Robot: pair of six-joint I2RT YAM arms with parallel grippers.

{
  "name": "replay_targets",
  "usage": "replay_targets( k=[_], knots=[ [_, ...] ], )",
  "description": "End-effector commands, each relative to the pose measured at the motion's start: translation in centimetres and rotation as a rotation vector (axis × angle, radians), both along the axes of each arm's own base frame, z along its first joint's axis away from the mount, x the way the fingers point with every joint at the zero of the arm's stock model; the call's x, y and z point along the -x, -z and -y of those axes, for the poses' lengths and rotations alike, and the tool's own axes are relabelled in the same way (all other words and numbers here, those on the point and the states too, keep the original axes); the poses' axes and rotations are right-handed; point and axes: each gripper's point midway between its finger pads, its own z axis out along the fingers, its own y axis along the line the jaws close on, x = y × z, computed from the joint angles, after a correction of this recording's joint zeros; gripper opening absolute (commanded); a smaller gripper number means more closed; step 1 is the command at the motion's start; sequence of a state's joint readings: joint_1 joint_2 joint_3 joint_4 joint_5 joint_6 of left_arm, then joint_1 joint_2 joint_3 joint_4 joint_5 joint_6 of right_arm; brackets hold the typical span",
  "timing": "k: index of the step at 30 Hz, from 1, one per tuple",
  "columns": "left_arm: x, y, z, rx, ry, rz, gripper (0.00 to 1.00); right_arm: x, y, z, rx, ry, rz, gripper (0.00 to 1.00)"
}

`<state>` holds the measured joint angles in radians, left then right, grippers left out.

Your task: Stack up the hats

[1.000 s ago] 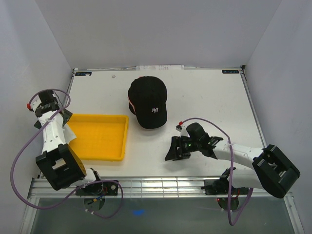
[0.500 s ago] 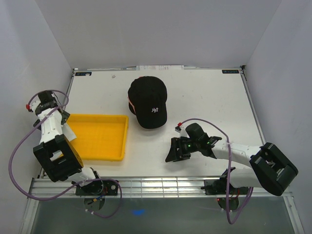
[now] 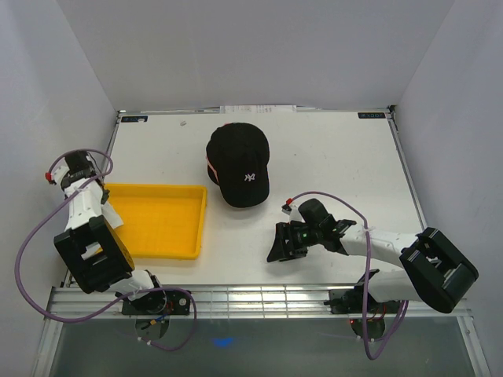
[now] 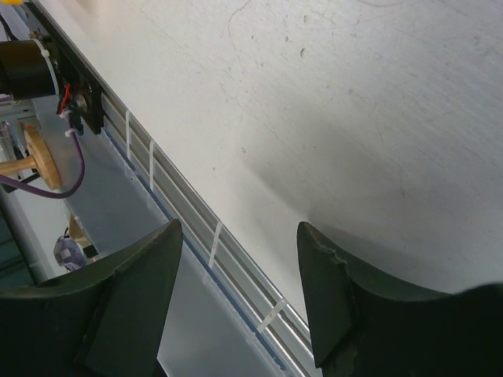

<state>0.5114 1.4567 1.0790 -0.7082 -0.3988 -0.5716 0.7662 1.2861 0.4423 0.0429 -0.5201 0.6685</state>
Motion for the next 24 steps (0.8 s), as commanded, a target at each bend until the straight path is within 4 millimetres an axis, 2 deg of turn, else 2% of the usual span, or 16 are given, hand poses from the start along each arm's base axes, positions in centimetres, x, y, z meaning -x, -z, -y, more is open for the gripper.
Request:
replay_targets(
  k=[1, 3, 4, 11, 15, 23, 24],
  knots=[
    [0.0, -1.1, 0.1, -0.019, 0.009, 0.05, 0.24, 0.1, 0.1, -0.1, -0.003, -0.026, 0.008, 0.66],
    [-0.1, -1.2, 0.2, -0.014, 0.015, 0.057, 0.13, 0.2, 0.1, -0.1, -0.003, -0.025, 0.007, 0.65],
    [-0.1, -1.4, 0.3, -0.015, 0.018, 0.061, 0.01, 0.2, 0.2, -0.1, -0.002, -0.024, 0.005, 0.65],
    [-0.8, -5.4, 0.1, -0.049, 0.021, 0.138, 0.0, 0.0, 0.0, -0.2, -0.003, -0.022, 0.012, 0.64],
    [-1.3, -9.0, 0.3, -0.067, 0.024, 0.226, 0.0, -0.1, 0.0, -0.2, 0.001, -0.023, 0.02, 0.64],
    [-0.7, -15.0, 1.5, -0.084, 0.012, 0.368, 0.0, -0.4, -0.2, -0.4, 0.002, -0.021, 0.025, 0.63],
    [-0.5, -15.1, 1.6, -0.084, 0.012, 0.367, 0.0, -0.5, -0.3, -0.4, 0.001, -0.022, 0.028, 0.63]
  ],
)
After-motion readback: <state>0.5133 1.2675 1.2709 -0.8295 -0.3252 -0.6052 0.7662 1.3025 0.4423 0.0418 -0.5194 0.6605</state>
